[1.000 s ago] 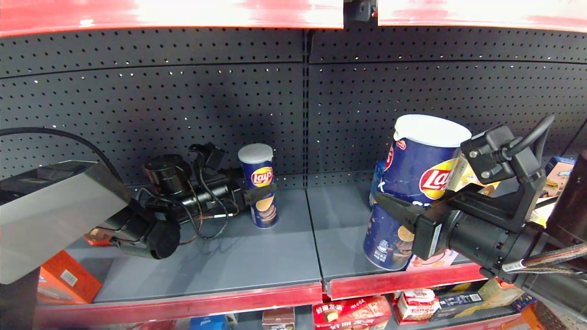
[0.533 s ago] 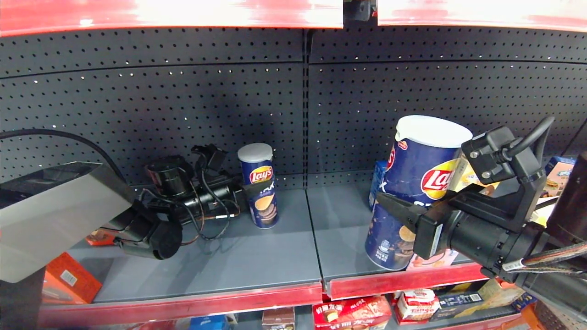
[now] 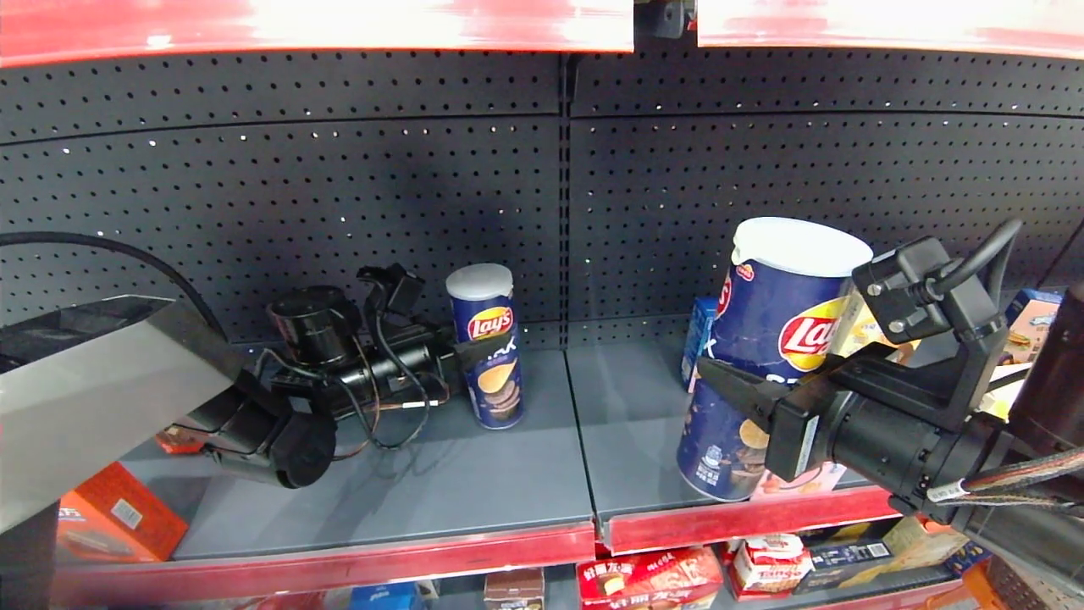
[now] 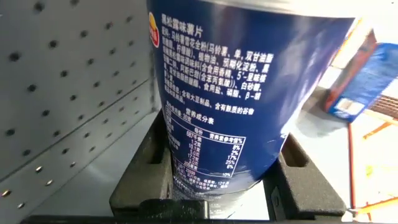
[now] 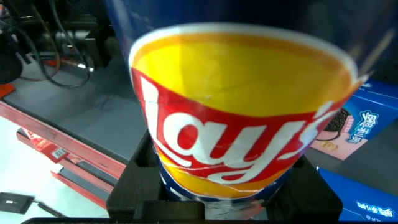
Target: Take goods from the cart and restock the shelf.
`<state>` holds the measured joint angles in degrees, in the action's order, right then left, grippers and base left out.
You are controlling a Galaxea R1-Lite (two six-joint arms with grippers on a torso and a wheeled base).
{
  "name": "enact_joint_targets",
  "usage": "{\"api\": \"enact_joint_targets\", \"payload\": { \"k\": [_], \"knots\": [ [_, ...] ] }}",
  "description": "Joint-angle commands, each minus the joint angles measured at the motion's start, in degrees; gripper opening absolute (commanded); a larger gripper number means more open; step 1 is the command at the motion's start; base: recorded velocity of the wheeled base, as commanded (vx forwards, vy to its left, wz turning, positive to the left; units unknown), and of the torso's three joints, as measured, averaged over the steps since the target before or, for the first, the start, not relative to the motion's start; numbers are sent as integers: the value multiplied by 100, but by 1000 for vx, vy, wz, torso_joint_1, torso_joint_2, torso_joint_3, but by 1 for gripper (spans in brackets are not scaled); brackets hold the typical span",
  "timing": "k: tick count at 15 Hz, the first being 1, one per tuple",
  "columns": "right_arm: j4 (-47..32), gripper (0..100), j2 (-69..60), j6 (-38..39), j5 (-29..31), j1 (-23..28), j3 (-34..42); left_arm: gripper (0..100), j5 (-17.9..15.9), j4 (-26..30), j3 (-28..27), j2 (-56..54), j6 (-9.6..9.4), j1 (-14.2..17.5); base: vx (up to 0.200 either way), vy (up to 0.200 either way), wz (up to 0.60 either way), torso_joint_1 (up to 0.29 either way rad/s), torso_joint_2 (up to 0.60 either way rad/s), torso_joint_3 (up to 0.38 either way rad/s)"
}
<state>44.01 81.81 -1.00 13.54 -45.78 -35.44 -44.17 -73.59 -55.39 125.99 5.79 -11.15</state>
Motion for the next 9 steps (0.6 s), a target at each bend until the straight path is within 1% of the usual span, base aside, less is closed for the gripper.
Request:
{"api": "enact_joint_targets", "payload": {
  "k": [1,5,6,8,9],
  "knots": [
    [3,0,-34,-6,8,-2,11,0,-22,-50,248,-400,1,-124,0,0,0,0,0,0],
    [3,0,-69,-6,8,-2,11,0,-48,-102,846,-892,-25,-423,0,0,0,0,0,0],
    [3,0,-69,-6,8,-2,11,0,-48,-102,925,-936,-34,-449,0,0,0,0,0,0],
    [3,0,-78,-6,8,-2,11,0,-48,-419,1303,-1006,-52,-528,0,0,0,0,0,0],
    [3,0,-78,-6,8,7,11,0,-39,-718,1637,-997,-52,-537,0,0,0,0,0,0]
  ]
}}
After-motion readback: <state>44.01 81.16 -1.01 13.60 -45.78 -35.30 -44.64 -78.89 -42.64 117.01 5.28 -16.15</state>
